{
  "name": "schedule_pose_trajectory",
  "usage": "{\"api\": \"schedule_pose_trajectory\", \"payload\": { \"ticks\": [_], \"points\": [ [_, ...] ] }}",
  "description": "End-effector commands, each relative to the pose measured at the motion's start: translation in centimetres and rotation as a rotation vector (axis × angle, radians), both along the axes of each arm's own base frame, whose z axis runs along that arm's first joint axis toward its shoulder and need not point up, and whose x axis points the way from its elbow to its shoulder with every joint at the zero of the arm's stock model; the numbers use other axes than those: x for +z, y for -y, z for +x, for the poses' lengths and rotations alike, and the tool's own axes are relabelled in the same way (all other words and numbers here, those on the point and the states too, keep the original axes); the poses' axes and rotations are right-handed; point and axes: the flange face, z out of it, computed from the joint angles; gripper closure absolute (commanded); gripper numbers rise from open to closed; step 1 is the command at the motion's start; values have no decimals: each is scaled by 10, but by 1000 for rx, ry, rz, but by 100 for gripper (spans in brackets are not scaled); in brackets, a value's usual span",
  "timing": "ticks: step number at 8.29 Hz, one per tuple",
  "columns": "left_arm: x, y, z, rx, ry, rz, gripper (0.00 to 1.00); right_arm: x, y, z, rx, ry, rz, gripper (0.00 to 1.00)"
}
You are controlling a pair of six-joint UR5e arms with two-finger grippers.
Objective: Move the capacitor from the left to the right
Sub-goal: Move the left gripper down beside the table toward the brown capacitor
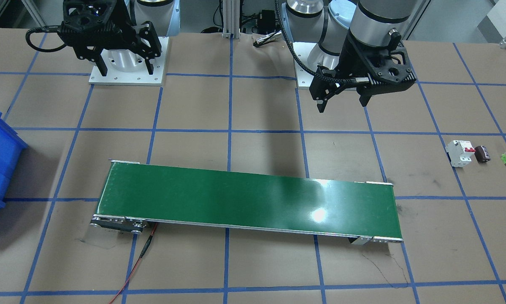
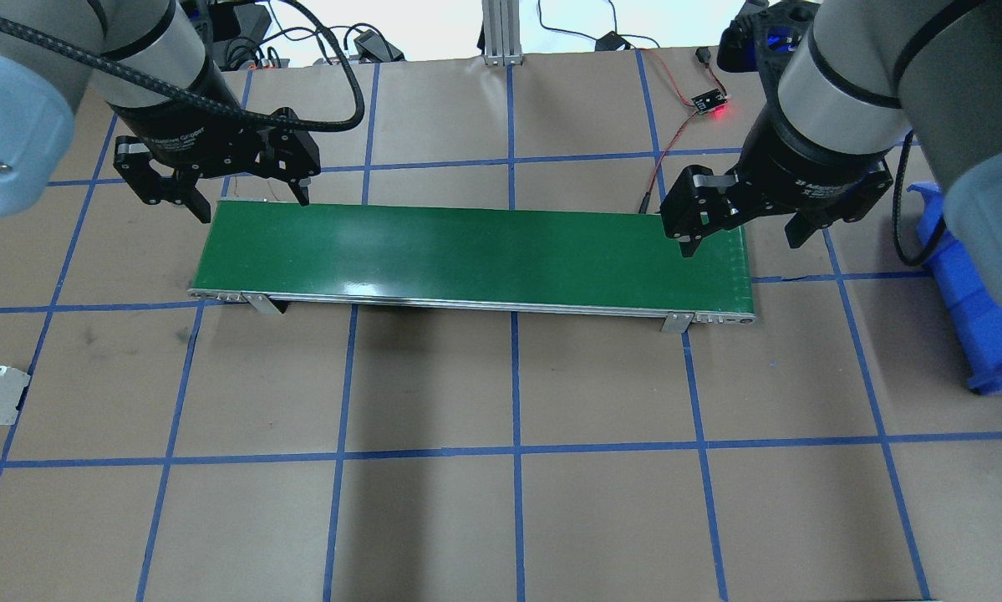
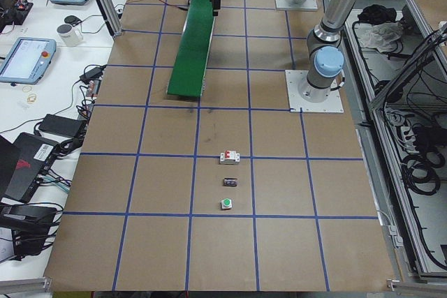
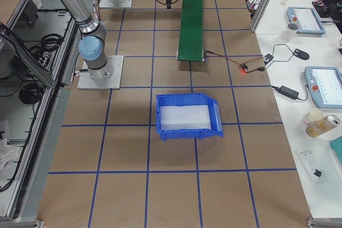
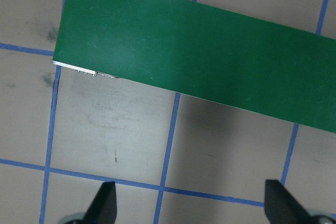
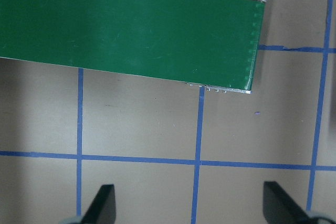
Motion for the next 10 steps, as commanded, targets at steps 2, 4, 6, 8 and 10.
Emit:
{"api": "schedule_pose_trajectory", "payload": {
  "ticks": [2,4,6,8,10],
  "points": [
    [-3,5,3,2,4,-4,0,-1,1,0,0,0,1,0],
    [0,8,8,-8,5,0,0,-1,1,0,0,0,1,0],
    [2,11,18,-26,14,-5,0,-1,1,0,0,0,1,0],
    [4,21,96,-47,29,16,0,-1,1,0,0,0,1,0],
    [-3,19,221,52,14,62,0,-1,1,0,0,0,1,0]
  ]
}}
